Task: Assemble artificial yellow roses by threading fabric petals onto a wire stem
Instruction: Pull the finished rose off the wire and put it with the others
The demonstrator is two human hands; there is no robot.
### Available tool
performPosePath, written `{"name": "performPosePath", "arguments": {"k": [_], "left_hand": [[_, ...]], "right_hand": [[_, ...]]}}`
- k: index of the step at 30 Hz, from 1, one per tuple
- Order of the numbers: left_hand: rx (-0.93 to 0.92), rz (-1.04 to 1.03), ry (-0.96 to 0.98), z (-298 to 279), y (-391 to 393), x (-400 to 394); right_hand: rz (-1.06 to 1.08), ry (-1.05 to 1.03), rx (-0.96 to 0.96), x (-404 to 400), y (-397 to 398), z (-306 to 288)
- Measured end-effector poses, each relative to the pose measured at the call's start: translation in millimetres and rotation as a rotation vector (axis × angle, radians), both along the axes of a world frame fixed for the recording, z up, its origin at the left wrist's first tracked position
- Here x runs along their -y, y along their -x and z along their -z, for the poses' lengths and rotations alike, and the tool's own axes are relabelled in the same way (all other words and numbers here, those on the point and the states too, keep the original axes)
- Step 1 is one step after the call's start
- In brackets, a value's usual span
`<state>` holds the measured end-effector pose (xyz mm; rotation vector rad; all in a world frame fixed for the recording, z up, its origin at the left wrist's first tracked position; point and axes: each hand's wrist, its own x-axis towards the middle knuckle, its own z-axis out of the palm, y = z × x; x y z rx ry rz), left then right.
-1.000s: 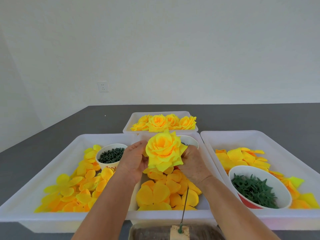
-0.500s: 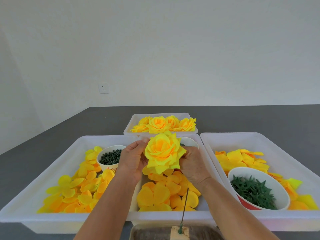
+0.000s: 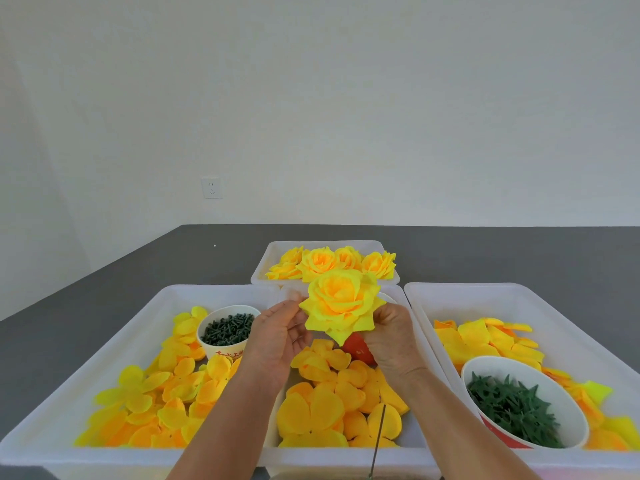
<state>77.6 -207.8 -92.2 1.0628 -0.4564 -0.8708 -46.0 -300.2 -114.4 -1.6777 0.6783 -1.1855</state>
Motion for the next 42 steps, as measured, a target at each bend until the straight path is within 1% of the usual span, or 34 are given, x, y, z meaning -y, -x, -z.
{"name": "performPosePath", "arguments": {"k": [3,6,9,11,14,16,18,22,25,29,31,33,34,38,40,42], "left_hand": [[0.009,0.015,-0.012,1.7,-1.6,1.6],[0.043,0.052,0.001,0.9,-1.1,3.1],[0.068,0.036,0.017,-2.1,-1.2,5.9],[0.046,-0.002,0.025,-4.6,-2.8,8.1],[-0.009,-0.05,0.027,-7.7,-6.8,12.3],[-0.016,-0.082,0.018,-10.1,-8.7,14.4],[-0.021,-0.128,0.009,-14.4,-10.8,17.3],[0.029,-0.226,-0.021,-22.4,-18.3,25.8],[0.073,-0.253,-0.03,-25.0,-23.2,29.9],[0.085,-0.262,-0.032,-26.7,-26.5,34.3],[0.089,-0.262,-0.037,-27.2,-27.7,35.6],[0.1,-0.277,-0.049,-28.1,-30.0,36.0],[0.111,-0.292,-0.06,-28.7,-31.7,36.1],[0.138,-0.376,-0.102,-28.0,-38.4,36.3],[0.144,-0.402,-0.13,-24.1,-39.3,36.1],[0.143,-0.412,-0.151,-18.8,-38.6,36.6]], "right_hand": [[0.059,-0.018,-0.001,4.0,-4.4,-2.7],[0.072,0.038,-0.025,8.0,-6.1,-9.9],[0.082,0.075,-0.103,15.0,-9.4,-18.0],[0.057,0.072,-0.153,17.7,-11.5,-23.9],[-0.002,0.087,-0.173,19.4,-13.0,-29.2],[-0.041,0.053,-0.167,19.6,-14.5,-29.8],[-0.069,-0.026,-0.165,19.8,-17.6,-30.7],[-0.214,-0.208,-0.041,17.9,-26.1,-37.3],[-0.259,-0.205,-0.04,22.5,-30.9,-40.1],[-0.169,-0.147,-0.073,31.6,-38.6,-37.7],[-0.118,-0.155,-0.068,35.8,-43.6,-35.7],[-0.123,-0.215,-0.035,37.7,-46.9,-35.8],[-0.146,-0.278,-0.005,38.5,-48.0,-36.6],[-0.303,-0.642,0.21,45.2,-50.8,-40.2],[-0.351,-0.71,0.202,47.5,-51.4,-40.5],[-0.369,-0.699,0.155,46.6,-54.2,-39.6]]}}
